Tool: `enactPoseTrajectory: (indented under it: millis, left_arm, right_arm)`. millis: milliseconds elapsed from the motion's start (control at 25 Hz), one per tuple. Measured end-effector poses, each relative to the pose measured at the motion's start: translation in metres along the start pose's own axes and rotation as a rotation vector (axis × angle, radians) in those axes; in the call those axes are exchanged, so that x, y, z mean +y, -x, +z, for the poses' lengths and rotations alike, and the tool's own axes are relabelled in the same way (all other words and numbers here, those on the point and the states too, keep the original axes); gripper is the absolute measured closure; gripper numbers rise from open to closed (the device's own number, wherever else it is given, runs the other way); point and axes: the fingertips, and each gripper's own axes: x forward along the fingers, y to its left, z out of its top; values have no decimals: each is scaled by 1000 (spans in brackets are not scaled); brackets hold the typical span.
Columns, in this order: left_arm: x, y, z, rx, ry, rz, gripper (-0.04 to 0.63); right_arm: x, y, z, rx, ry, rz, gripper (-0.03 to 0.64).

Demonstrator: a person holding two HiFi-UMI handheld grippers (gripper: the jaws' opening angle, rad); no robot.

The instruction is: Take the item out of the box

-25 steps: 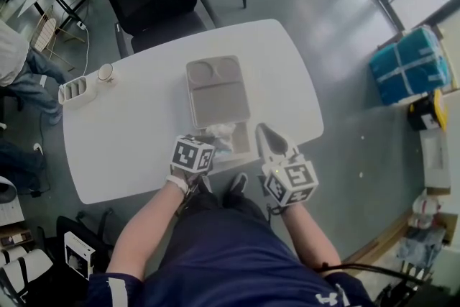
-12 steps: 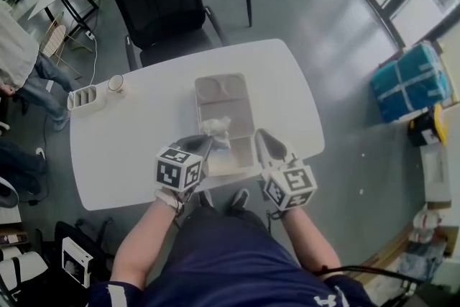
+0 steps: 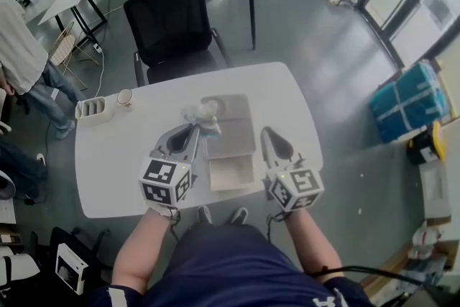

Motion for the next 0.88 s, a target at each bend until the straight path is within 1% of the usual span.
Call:
enactPoseTrajectory:
  millis: [160,240,360,600,680,880]
  left_arm:
    - [-3,10,30,-93,-61,34,561]
    - [-3,16,40,-132,-78,44,561]
    - [-3,24,51,-170,-96,51,561]
    - [-5,34,59,-202,-208,91,561]
    - [-5,35,60,-212,-220,88,561]
    - [-3,35,57,-215,-217,84,561]
  right_arm:
    - [4,1,21,-43,29,15,600]
    - [9,0,30,-59,56,22,600]
    - [16,-1,41,-78,82,30,600]
    - [30,1,55,-117,120,48,600]
    - [35,1,58,-130,138,58,600]
    - [38,0,59,-141,160,50,600]
